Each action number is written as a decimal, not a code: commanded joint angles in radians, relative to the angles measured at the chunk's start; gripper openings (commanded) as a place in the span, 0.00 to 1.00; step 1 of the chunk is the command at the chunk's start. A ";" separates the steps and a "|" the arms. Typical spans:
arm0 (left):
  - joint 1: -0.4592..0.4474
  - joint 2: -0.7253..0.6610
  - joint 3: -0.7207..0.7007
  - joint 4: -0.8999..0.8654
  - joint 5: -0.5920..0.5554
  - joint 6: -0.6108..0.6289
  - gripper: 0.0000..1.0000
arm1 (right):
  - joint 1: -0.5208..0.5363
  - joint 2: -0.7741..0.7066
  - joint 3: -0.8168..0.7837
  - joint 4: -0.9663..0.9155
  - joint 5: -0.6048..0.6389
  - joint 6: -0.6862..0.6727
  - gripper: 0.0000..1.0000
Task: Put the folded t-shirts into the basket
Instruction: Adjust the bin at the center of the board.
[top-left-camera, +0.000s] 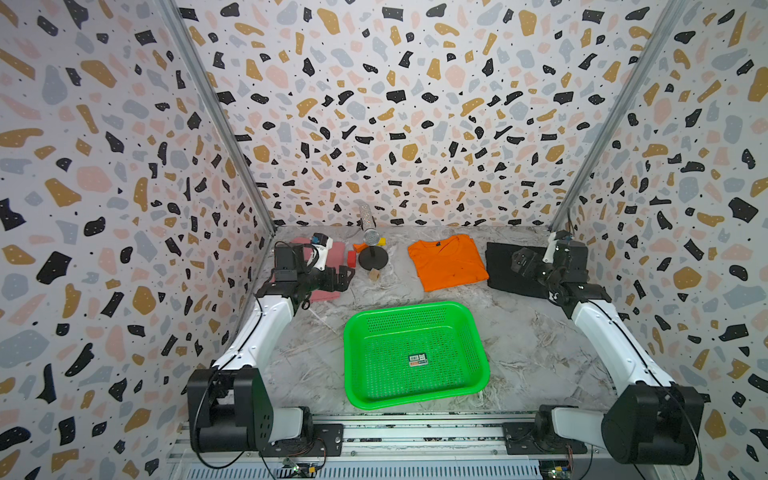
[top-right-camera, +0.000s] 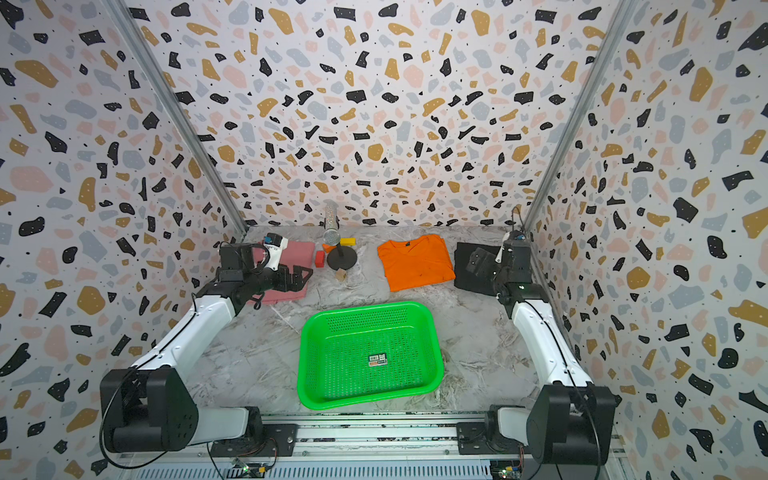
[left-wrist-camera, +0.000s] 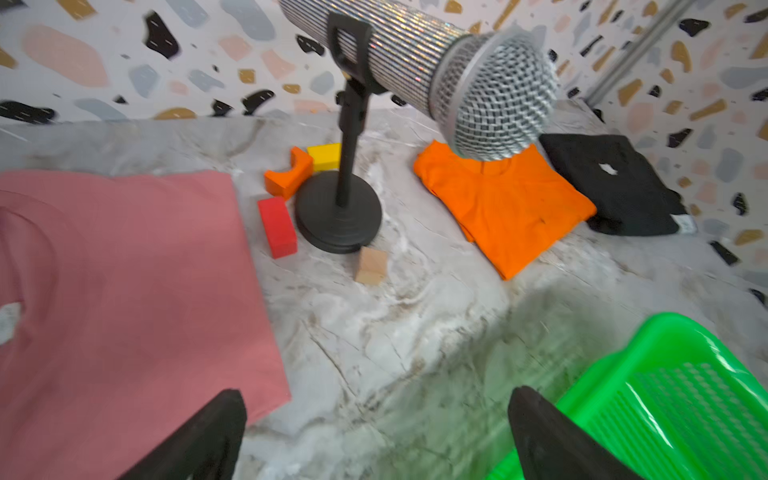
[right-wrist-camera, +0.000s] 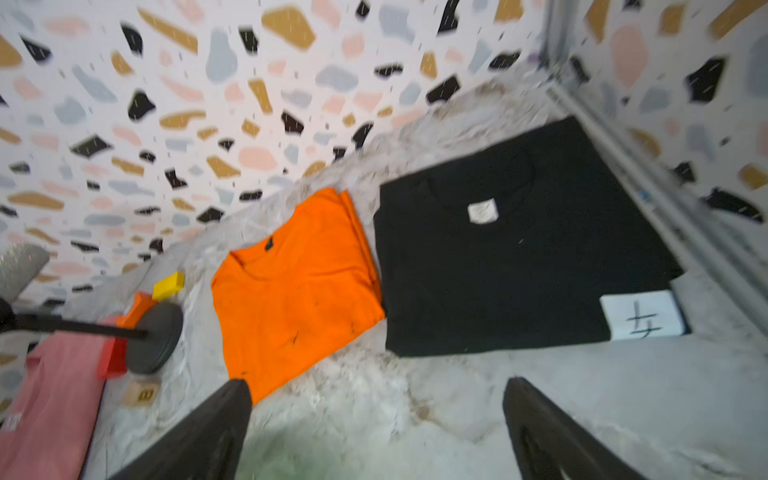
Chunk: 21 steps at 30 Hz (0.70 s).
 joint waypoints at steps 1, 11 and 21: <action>0.006 0.030 0.071 -0.354 0.184 0.109 1.00 | 0.123 0.060 0.097 -0.366 -0.058 -0.050 0.97; -0.006 -0.007 0.064 -0.548 0.066 0.257 1.00 | 0.280 0.085 0.060 -0.658 -0.180 -0.084 0.74; -0.007 0.016 0.031 -0.542 0.026 0.300 1.00 | 0.421 0.189 0.088 -0.730 -0.088 -0.067 0.46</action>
